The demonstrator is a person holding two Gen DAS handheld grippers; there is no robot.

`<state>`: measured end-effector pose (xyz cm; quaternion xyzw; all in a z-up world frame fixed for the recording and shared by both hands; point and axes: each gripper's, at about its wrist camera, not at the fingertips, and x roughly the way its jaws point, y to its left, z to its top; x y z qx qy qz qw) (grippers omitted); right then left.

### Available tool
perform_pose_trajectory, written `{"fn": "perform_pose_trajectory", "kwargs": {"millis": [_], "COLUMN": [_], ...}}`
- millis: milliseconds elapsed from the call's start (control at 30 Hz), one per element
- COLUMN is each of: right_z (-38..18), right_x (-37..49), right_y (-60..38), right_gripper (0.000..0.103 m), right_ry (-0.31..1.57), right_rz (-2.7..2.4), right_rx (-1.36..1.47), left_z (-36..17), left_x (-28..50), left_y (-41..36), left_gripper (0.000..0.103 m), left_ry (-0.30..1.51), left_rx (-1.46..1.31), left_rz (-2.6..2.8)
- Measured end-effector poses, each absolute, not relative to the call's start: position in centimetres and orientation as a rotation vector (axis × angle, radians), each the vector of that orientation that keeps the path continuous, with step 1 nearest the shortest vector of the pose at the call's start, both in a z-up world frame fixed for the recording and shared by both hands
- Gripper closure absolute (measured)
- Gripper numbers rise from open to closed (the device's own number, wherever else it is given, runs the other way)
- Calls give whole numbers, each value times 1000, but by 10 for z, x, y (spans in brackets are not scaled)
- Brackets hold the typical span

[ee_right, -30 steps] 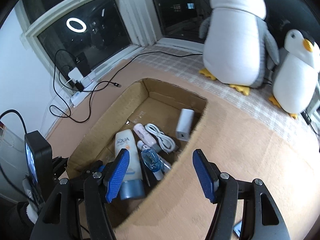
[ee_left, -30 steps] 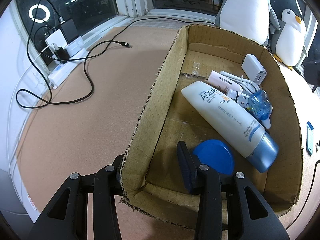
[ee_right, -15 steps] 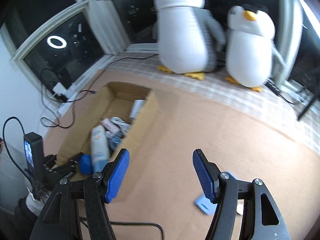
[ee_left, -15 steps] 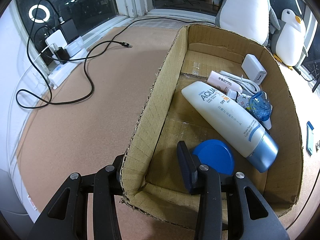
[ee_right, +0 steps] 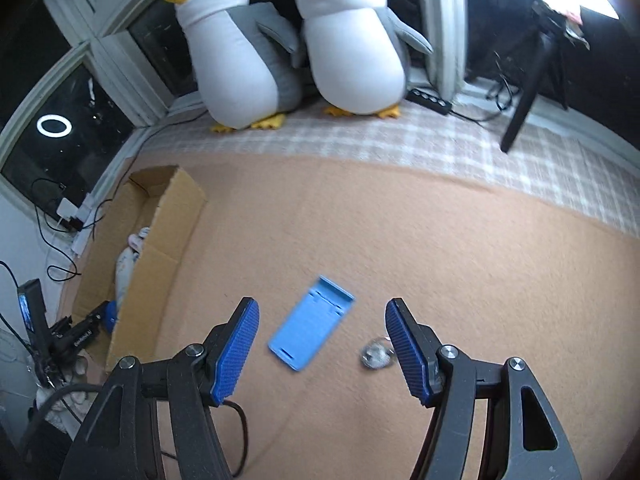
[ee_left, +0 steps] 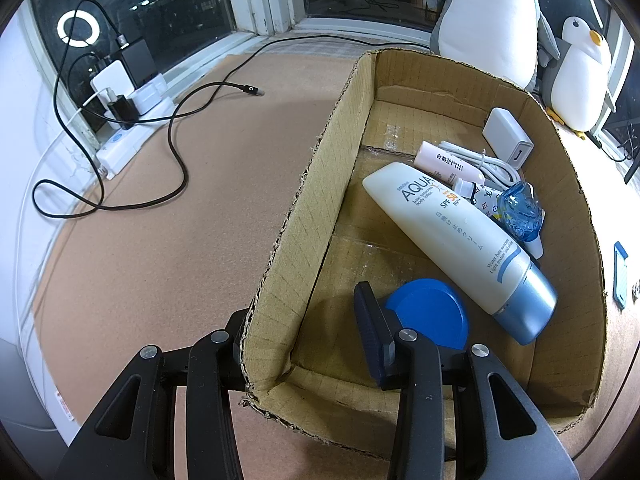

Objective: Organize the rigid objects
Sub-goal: 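Move the right tool back to the metal key ring, then pinch the key ring with the right tool and lift it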

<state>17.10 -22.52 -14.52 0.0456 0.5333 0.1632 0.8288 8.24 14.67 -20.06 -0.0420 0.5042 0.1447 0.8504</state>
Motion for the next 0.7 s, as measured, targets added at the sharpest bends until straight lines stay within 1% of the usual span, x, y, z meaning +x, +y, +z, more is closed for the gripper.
{"fn": "perform_pose_trajectory", "kwargs": {"millis": [167,267,433,567,700], "right_z": [-163,-173,-183,-190,-195], "right_x": [163,157,150,153,157], "right_y": [-239,-241,-232,-230,-231], "right_gripper": [41,47,47,53,54], "right_ry": [1168,1179,1152,1149,1164], "right_rz": [315,318,363,393,434], "right_rx": [57,34,-71,-151,-195], "left_z": [-200,-200,-200,-199,-199], "left_x": [83,83,83,84,84], "left_y": [147,147,147,147,146], "left_gripper": [64,64,63,62,62], "left_ry": [1062,1062,1062,1065,1068], "left_rx": [-88,-87,-82,-70,-64], "left_rz": [305,305,305,307,311]}}
